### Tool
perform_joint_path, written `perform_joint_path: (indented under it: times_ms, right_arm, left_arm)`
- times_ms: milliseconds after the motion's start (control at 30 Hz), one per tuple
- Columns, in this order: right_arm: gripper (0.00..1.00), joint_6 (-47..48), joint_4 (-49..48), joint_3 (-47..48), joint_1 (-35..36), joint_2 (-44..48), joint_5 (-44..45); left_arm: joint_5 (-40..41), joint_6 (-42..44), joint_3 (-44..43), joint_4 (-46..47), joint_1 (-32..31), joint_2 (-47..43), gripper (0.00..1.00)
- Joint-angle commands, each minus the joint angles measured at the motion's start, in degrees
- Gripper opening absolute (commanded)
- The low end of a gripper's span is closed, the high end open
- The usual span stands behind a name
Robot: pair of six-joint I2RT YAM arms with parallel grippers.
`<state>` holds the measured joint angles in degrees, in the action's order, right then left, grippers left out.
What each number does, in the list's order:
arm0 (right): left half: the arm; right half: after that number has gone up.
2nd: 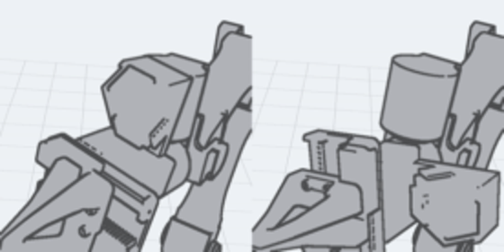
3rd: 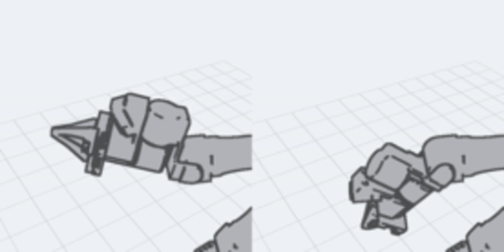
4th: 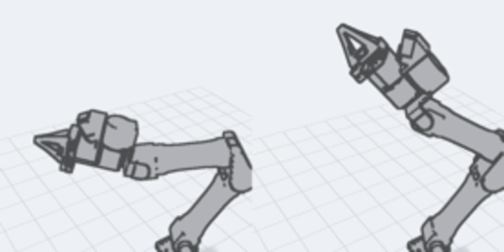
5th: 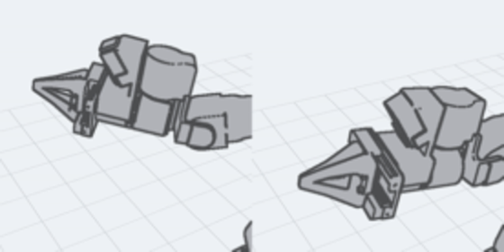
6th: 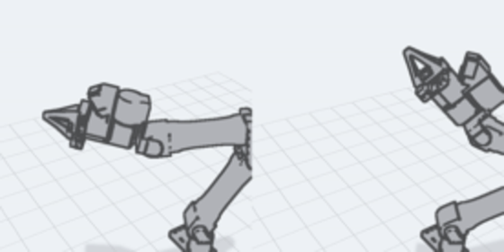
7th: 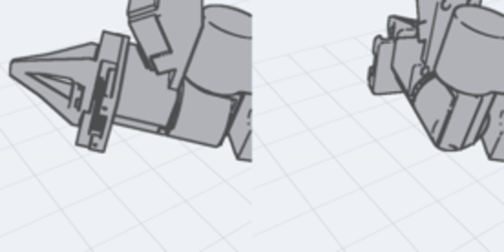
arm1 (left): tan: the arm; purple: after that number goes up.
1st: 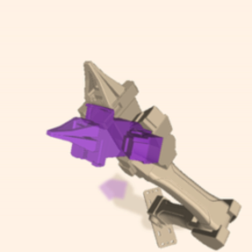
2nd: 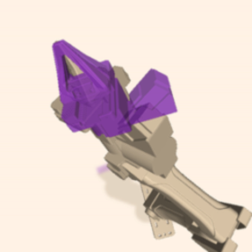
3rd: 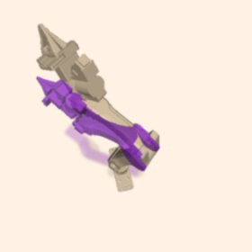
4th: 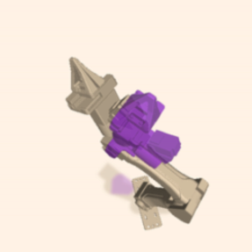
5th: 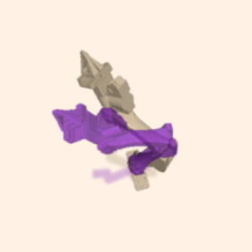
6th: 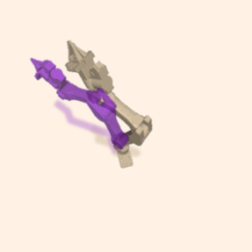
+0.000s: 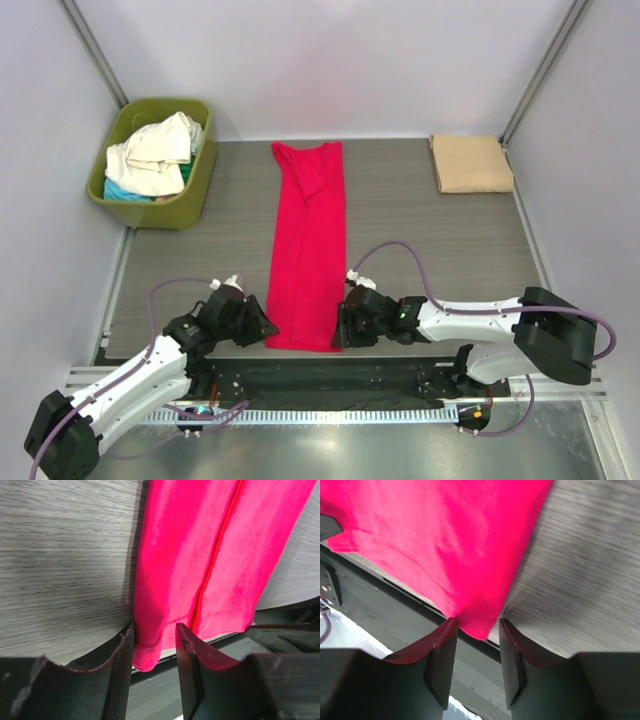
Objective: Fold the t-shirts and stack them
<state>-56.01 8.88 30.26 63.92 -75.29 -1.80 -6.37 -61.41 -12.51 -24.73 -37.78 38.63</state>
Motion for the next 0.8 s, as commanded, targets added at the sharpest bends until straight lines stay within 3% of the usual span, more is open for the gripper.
perform_joint_path:
  times_ms: [0, 300, 333, 400, 433, 600, 767]
  right_arm:
    - [0.44, -1.38, -3.52, -1.17, 0.33, -1.70, 1.54]
    - [0.11, -2.08, -4.14, -3.27, 0.33, -1.80, 3.73]
    - [0.09, -2.26, -4.05, -3.54, 0.33, -1.27, 4.08]
    - [0.01, -2.88, -3.18, -4.50, 0.33, 0.22, 4.26]
    - [0.01, -3.14, -2.91, -4.86, 0.33, 0.75, 4.26]
    - [0.01, -4.81, 2.53, -5.66, 0.33, 6.89, 5.31]
    - [0.01, -2.89, 11.05, -0.48, 0.33, 14.89, 12.51]
  left_arm:
    - [1.19, -0.56, 1.88, -4.54, -0.54, 0.39, 0.40]
    - [-0.13, -1.00, 1.61, -4.45, -2.38, 1.97, 0.26]
    - [-0.13, -1.00, 1.61, -4.36, -2.73, 1.89, 0.23]
    - [-0.39, -1.17, 1.27, -4.36, -3.53, 1.80, 0.05]
    - [-0.57, -1.26, 1.09, -4.27, -3.79, 1.62, 0.00]
    - [0.39, -2.66, -3.20, -6.20, -6.69, 1.18, 0.00]
    - [5.92, 0.75, -11.64, -10.77, -7.04, 5.48, 0.00]
